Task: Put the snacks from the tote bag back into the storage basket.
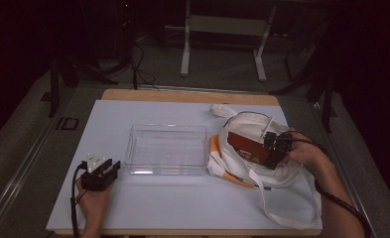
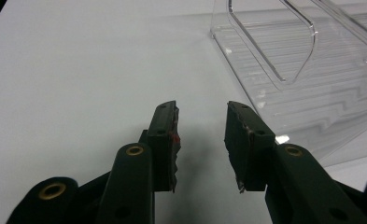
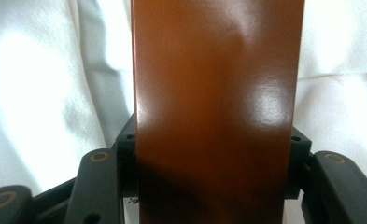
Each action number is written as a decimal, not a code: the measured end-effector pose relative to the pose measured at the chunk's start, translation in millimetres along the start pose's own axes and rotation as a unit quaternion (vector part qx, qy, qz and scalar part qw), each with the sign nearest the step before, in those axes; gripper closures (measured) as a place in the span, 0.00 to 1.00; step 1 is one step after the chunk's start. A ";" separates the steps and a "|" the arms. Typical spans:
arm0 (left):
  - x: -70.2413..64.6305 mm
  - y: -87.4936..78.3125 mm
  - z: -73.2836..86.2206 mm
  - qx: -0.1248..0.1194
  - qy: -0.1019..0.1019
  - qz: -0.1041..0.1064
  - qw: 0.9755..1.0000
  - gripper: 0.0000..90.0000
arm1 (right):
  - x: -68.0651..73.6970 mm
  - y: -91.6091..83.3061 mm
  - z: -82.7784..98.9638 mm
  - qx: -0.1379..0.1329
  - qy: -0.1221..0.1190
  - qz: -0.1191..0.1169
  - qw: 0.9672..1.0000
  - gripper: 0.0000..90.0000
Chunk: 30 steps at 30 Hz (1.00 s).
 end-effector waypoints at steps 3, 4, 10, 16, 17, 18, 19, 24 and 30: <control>0.0 0.0 0.0 0.000 0.000 0.000 1.000 0.72 | 0.8 -5.1 0.9 -0.009 0.001 -0.002 1.000 0.48; 0.0 0.0 0.0 0.000 0.000 0.000 1.000 0.72 | 1.2 -6.7 1.0 -0.009 0.000 -0.001 1.000 0.48; 0.0 0.0 0.0 0.000 0.000 0.000 1.000 0.72 | 1.2 -15.9 1.9 -0.017 -0.004 -0.001 1.000 0.48; 0.0 -0.1 0.0 0.000 0.000 0.001 1.000 0.72 | 2.2 -24.6 2.8 -0.021 -0.009 -0.001 1.000 0.48; 0.0 -0.1 0.0 0.000 0.000 0.001 1.000 0.72 | 2.3 -26.1 3.1 -0.022 -0.009 -0.001 1.000 0.48; 0.0 -0.1 0.0 0.000 0.000 0.001 1.000 0.72 | 2.3 -27.7 3.4 -0.022 -0.008 0.001 1.000 0.48; 0.0 -0.1 0.0 -0.001 0.000 0.001 1.000 0.72 | 2.3 -29.2 3.9 -0.024 -0.008 0.002 1.000 0.48; 0.0 -0.1 0.0 0.000 0.001 0.000 1.000 0.72 | 2.8 -36.1 5.9 -0.023 -0.012 0.011 1.000 0.48; -0.1 -0.1 0.0 0.000 0.001 0.000 1.000 0.72 | 4.4 -45.9 8.6 -0.019 -0.018 0.019 0.999 0.48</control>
Point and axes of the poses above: each handheld gripper's, and its own axes: y roughly forward along the jaws, z roughly out of its underside, x roughly to its left, the point moved 3 cm from there along y, roughly forward along the jaws, and after that the axes turned 12 degrees about -y, right-handed, at the moved point
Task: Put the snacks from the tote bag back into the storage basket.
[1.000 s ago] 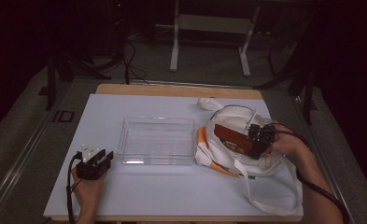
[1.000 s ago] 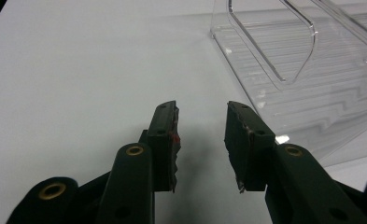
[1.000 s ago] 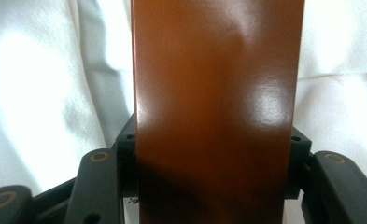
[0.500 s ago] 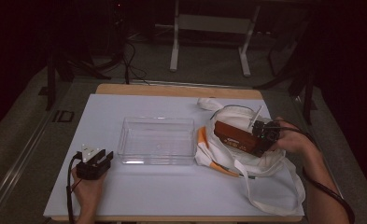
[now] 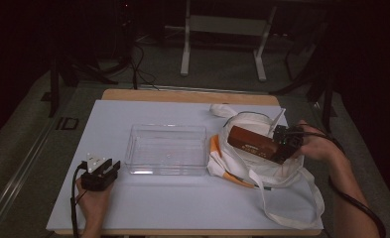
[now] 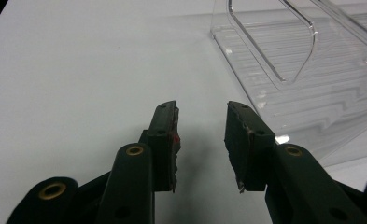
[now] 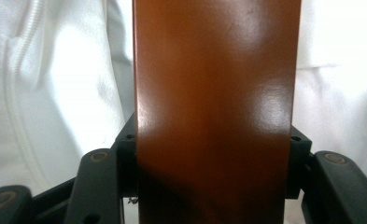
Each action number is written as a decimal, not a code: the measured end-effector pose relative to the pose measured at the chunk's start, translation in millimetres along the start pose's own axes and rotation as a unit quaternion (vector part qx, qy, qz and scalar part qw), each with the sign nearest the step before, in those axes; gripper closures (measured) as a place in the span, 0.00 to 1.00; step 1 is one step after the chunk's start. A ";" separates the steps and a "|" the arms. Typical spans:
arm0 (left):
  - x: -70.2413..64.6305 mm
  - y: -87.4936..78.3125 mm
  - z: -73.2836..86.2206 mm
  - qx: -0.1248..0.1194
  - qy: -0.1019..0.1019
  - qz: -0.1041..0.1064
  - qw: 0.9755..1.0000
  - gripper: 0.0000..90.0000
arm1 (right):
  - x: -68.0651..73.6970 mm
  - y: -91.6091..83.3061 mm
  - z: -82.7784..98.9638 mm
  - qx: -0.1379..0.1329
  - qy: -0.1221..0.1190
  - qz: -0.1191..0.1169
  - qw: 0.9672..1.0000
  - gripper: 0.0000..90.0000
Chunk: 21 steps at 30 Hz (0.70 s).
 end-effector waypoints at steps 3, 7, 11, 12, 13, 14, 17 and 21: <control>0.0 0.0 0.0 0.000 0.000 0.000 1.000 0.72 | 0.6 -4.0 1.1 0.000 -0.001 0.002 1.000 0.48; 0.0 0.0 0.0 0.000 0.000 0.000 1.000 0.72 | 1.5 -12.7 3.7 -0.006 -0.002 0.006 1.000 0.48; 0.0 0.0 0.0 0.001 0.001 -0.001 1.000 0.72 | 2.4 -19.3 6.1 -0.004 -0.002 0.008 1.000 0.48; 0.0 0.0 0.0 0.000 0.000 -0.001 1.000 0.72 | 2.3 -20.9 6.8 -0.005 -0.004 0.010 1.000 0.48; 0.0 0.0 0.0 0.000 0.000 -0.001 1.000 0.72 | 2.5 -22.7 7.3 -0.006 -0.004 0.011 1.000 0.48; 0.0 -0.1 0.0 0.001 0.001 -0.001 1.000 0.72 | 3.0 -24.7 7.9 -0.006 -0.003 0.012 1.000 0.48; -0.1 0.1 0.1 0.000 0.001 -0.001 1.000 0.72 | 3.0 -30.2 9.6 -0.008 -0.004 0.016 1.000 0.48; -0.3 0.0 0.1 -0.001 0.000 -0.002 1.000 0.72 | 4.2 -35.6 10.8 -0.006 -0.004 0.019 1.000 0.48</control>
Point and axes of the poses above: each handheld gripper's, and its own axes: y roughly forward along the jaws, z roughly out of its underside, x roughly to its left, the point moved 3 cm from there along y, roughly forward along the jaws, and after that the axes turned 12 degrees about -y, right-handed, at the moved point
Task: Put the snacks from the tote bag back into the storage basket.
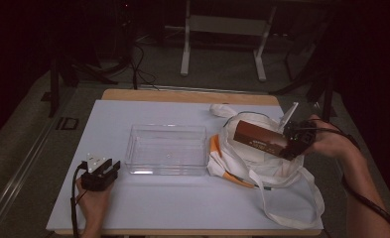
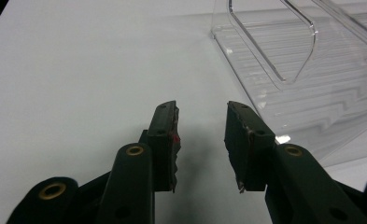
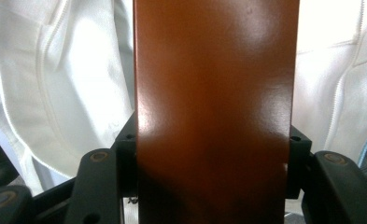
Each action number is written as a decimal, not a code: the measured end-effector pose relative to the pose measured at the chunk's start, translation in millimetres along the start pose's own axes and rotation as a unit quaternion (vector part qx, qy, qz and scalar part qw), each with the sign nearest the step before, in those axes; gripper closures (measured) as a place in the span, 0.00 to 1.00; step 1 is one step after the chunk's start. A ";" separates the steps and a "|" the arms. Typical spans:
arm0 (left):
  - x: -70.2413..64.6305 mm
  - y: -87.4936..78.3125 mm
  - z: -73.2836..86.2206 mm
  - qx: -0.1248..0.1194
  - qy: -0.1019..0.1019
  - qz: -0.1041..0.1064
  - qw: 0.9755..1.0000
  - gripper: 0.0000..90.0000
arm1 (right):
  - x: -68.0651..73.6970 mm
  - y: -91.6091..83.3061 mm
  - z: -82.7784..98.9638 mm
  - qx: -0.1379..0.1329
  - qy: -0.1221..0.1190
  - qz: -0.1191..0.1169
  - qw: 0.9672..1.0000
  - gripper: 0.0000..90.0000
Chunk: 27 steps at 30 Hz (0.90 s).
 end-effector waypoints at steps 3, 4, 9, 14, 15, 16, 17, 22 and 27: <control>0.0 0.1 0.0 0.000 0.001 0.000 1.000 0.72 | 0.2 -3.2 0.4 0.000 -0.004 0.001 1.000 0.48; 0.0 0.0 0.0 0.000 0.000 -0.001 1.000 0.72 | 0.4 -4.3 0.4 0.000 -0.004 0.002 1.000 0.48; 0.0 0.1 0.0 0.000 0.000 -0.001 1.000 0.72 | 0.5 -11.2 -0.5 -0.004 -0.008 0.007 1.000 0.48; 0.0 0.1 0.0 0.000 0.000 0.000 1.000 0.72 | 1.7 -17.9 -3.1 -0.008 -0.013 0.010 1.000 0.48; 0.0 0.0 0.0 0.000 0.000 -0.001 1.000 0.72 | 1.8 -18.9 -3.4 -0.010 -0.013 0.011 1.000 0.48; 0.0 0.0 0.0 0.000 0.000 -0.001 1.000 0.72 | 1.5 -19.8 -3.5 -0.010 -0.014 0.012 1.000 0.48; 0.0 0.0 0.0 0.000 0.000 -0.001 1.000 0.72 | 1.4 -20.7 -3.6 -0.012 -0.014 0.012 1.000 0.48; -0.1 0.0 0.0 -0.001 -0.001 -0.001 1.000 0.72 | 2.4 -26.1 -4.9 -0.020 -0.016 0.015 1.000 0.48; -0.1 0.1 0.0 -0.001 -0.001 0.000 1.000 0.72 | 4.4 -32.6 -7.4 -0.030 -0.020 0.019 0.999 0.48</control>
Point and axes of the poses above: each handheld gripper's, and its own axes: y roughly forward along the jaws, z roughly out of its underside, x roughly to its left, the point moved 3 cm from there along y, roughly forward along the jaws, and after that the axes turned 12 degrees about -y, right-handed, at the moved point
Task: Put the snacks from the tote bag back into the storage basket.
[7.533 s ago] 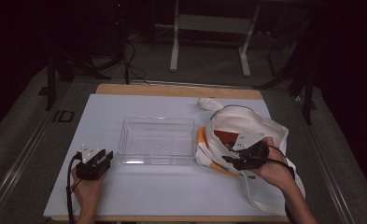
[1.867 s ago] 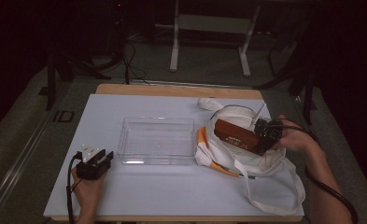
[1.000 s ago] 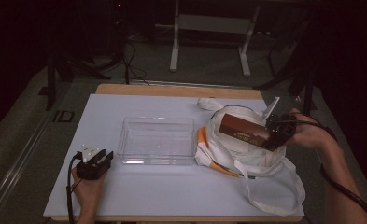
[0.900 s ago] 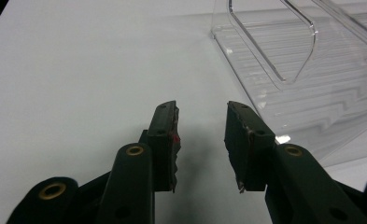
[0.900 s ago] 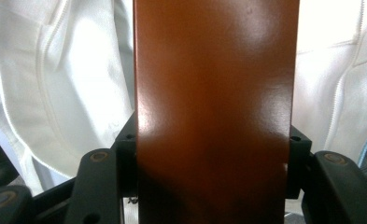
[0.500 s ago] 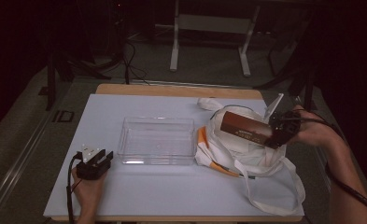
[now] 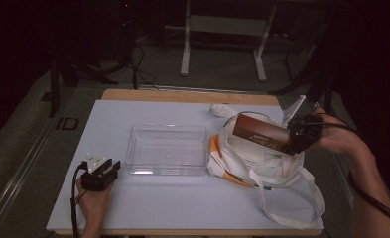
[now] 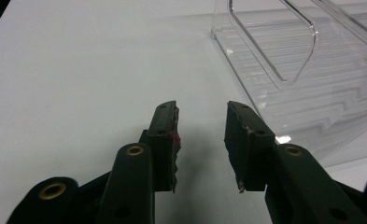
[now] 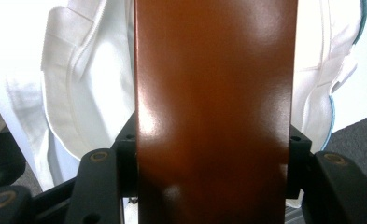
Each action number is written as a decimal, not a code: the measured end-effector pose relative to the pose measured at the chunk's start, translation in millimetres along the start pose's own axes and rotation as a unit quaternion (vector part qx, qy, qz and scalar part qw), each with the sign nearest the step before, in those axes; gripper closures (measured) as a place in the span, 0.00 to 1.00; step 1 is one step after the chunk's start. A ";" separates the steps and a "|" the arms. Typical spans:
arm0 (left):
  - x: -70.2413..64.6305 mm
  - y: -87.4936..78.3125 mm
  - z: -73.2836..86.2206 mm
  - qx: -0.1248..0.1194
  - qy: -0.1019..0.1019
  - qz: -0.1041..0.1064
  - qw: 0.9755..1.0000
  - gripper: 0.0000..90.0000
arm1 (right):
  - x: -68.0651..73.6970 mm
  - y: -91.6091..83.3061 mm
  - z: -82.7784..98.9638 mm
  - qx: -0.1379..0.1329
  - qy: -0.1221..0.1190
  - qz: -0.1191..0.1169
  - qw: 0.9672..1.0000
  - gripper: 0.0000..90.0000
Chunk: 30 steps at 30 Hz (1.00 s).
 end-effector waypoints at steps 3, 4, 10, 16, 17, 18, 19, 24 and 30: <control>0.1 -0.1 0.0 0.000 0.000 0.000 1.000 0.72 | 0.6 -2.0 -2.8 0.000 -0.005 0.000 1.000 0.48; 0.1 -0.1 0.0 0.000 0.000 0.000 1.000 0.72 | 0.7 -2.4 -4.0 -0.001 -0.007 0.001 1.000 0.48; 0.2 -0.1 0.0 0.001 0.000 0.001 1.000 0.72 | 1.3 -5.1 -12.5 -0.002 -0.015 0.001 1.000 0.48; 0.1 -0.2 0.0 0.000 0.000 0.001 1.000 0.72 | 2.3 -5.3 -21.0 -0.005 -0.024 -0.002 1.000 0.48; 0.2 -0.2 0.0 0.000 0.000 0.001 1.000 0.72 | 2.1 -5.3 -22.3 -0.005 -0.028 -0.001 1.000 0.48; 0.1 -0.3 0.0 0.000 0.000 0.001 1.000 0.72 | 2.5 -5.3 -23.6 -0.005 -0.028 -0.002 1.000 0.48; 0.2 -0.3 0.0 -0.001 0.000 0.001 1.000 0.72 | 2.6 -5.1 -25.1 -0.006 -0.030 -0.002 1.000 0.48; 0.2 -0.2 -0.1 -0.001 -0.001 0.001 1.000 0.72 | 3.1 -4.6 -30.7 -0.009 -0.036 -0.003 0.999 0.48; 0.3 -0.3 -0.1 0.000 0.000 0.001 1.000 0.72 | 4.0 -3.5 -37.9 -0.012 -0.043 -0.005 0.999 0.48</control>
Point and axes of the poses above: each handheld gripper's, and its own axes: y roughly forward along the jaws, z roughly out of its underside, x roughly to its left, the point moved 3 cm from there along y, roughly forward along the jaws, and after that the axes turned 12 degrees about -y, right-handed, at the moved point
